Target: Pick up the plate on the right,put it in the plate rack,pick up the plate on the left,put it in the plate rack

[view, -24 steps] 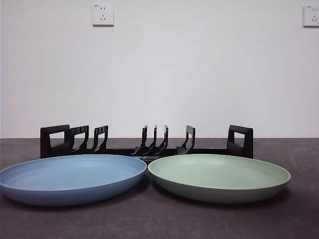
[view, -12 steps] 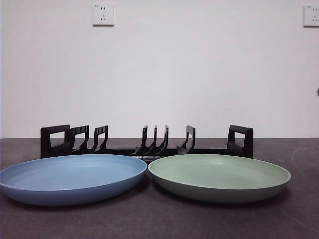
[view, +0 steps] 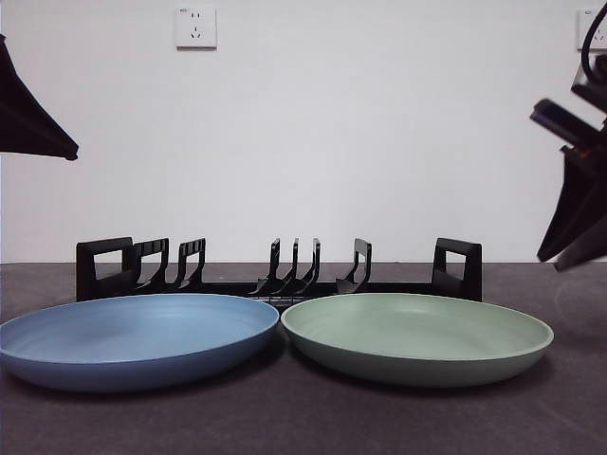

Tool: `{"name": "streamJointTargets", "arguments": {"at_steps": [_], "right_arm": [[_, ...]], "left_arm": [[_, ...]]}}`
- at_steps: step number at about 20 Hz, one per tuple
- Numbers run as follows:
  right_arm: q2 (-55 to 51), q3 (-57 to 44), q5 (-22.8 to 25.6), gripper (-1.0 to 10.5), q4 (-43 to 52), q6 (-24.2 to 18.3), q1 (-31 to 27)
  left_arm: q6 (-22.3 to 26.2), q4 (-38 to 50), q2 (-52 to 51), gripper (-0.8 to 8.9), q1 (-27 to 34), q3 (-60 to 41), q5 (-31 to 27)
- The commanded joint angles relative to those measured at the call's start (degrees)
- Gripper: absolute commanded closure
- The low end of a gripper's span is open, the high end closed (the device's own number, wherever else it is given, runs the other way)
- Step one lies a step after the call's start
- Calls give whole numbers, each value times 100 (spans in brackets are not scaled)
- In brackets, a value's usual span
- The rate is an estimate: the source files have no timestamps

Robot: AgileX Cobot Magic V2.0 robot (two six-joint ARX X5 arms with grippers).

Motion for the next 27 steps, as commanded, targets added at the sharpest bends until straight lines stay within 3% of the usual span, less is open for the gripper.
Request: {"name": "streamJointTargets", "arguments": {"at_steps": [1,2,10,13,16,21,27], "right_arm": [[173,24,-9,756,15,-166,9],[262,24,-11,756,15,-170,9],[1073,26,-2,763,275,-240,356],[1274,26,42,927,315,-190,426],[1252,26,240,959,315,20,420],[986,26,339,958,175,164,411],[105,42,337,959,96,398,415]], "left_arm": [[111,74,13,623,-103,26,-9],[101,107,15,567,-149,28,-85],[94,116,17,561,-684,249,-516],[131,74,17,561,-861,382,-660],[177,59,17,561,-973,413,-728],[533,52,17,561,-1147,424,-710],[1596,-61,17,561,-1620,706,-730]]}}
